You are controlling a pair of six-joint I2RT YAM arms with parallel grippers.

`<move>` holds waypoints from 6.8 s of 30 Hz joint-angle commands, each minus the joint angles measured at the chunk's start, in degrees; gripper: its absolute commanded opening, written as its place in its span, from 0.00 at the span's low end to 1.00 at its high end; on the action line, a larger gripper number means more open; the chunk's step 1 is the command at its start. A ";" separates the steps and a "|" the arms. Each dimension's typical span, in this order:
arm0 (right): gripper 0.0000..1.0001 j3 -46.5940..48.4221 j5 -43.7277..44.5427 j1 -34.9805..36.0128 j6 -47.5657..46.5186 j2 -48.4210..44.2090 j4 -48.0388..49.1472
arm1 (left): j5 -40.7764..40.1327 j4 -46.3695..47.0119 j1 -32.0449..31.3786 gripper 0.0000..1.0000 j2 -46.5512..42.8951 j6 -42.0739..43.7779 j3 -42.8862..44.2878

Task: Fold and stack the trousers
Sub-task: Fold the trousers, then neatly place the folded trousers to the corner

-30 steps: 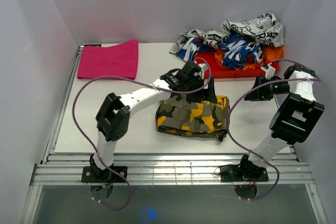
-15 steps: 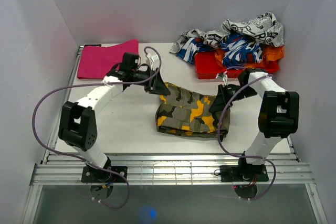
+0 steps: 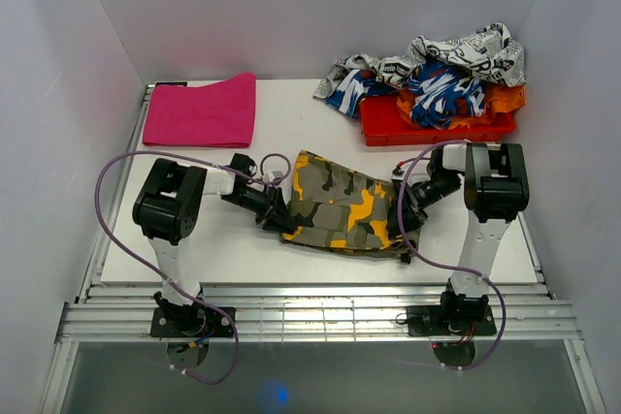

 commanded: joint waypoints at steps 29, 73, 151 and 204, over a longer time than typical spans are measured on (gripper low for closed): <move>0.65 15.23 0.11 -2.13 -5.83 -2.13 -0.22 | -7.82 28.90 3.83 0.52 7.87 -18.49 23.18; 0.59 9.06 18.67 11.38 4.27 -1.07 16.06 | -15.38 12.47 13.41 0.53 -0.53 -4.37 8.15; 0.08 -7.99 15.76 14.20 49.28 -20.93 54.12 | -34.00 11.51 11.21 0.00 -34.45 -0.30 -8.89; 0.08 70.76 45.01 38.46 47.26 26.87 83.38 | -34.10 42.51 44.78 0.00 -13.89 15.97 19.94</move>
